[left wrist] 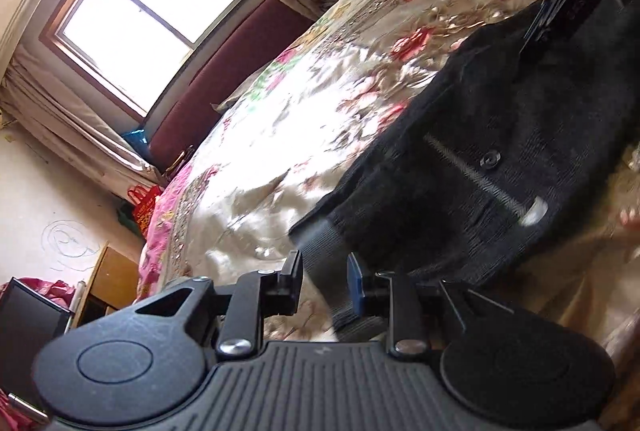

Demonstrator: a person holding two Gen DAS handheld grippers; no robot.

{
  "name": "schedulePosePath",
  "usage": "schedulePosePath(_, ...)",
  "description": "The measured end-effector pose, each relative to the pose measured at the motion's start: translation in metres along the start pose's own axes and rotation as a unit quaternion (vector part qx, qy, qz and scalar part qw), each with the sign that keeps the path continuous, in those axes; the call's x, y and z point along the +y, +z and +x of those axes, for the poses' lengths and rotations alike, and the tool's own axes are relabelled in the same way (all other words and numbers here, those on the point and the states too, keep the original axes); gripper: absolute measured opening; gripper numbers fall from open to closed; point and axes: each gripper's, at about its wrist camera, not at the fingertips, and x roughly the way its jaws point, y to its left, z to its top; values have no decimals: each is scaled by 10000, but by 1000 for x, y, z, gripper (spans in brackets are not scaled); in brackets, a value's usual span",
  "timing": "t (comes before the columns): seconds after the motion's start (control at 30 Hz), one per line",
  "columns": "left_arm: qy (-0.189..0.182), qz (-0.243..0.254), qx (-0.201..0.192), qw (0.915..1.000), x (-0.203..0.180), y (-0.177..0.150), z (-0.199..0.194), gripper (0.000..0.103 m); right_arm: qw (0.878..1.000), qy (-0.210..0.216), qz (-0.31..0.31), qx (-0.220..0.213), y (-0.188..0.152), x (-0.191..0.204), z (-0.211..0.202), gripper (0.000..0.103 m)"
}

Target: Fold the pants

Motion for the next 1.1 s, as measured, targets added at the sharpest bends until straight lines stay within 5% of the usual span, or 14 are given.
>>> schedulePosePath(0.13, -534, -15, 79, 9985, -32, 15, 7, 42, 9951, -442, 879, 54, -12, -55, -2, 21)
schedulePosePath(0.3, -852, -91, -198, 9961, -64, 48, -19, 42, 9838, -564, 1658, -376, -41, -108, -77, 23)
schedulePosePath(0.4, -1115, -48, -273, 9934, -89, 75, -18, 42, 9757, -928, 1974, -222, -66, -139, -106, 24)
schedulePosePath(0.47, -1268, 135, -301, 9914, -106, 91, -15, 42, 9574, -1476, 2480, -17, -89, -174, -121, 17)
schedulePosePath(0.5, -1336, 261, -274, 9903, -117, 99, -13, 42, 9489, -1536, 2756, -100, -100, -191, -130, 2)
schedulePosePath(0.53, -1353, 380, -266, 9897, -124, 105, -12, 42, 9407, -1423, 3071, -252, -111, -208, -141, 0)
schedulePosePath(0.57, -1344, 558, -290, 9889, -134, 112, -14, 42, 9256, -1554, 3437, -318, -121, -224, -153, 2)
schedulePosePath(0.6, -1355, 693, -328, 9878, -139, 118, -17, 42, 9041, -2127, 3693, -310, -129, -237, -167, 13)
schedulePosePath(0.83, -1583, 1171, -489, 9792, -169, 152, -30, 42, 8855, -2541, 3733, -1093, -140, -268, -228, 13)
schedulePosePath(0.9, -1657, 1182, -559, 9775, -177, 162, -32, 42, 8658, -2728, 4054, -1081, -154, -283, -237, 15)
schedulePosePath(1.1, -1979, 1325, -803, 9679, -202, 185, -43, 42, 8360, -2454, 4729, -1313, -191, -305, -245, 12)
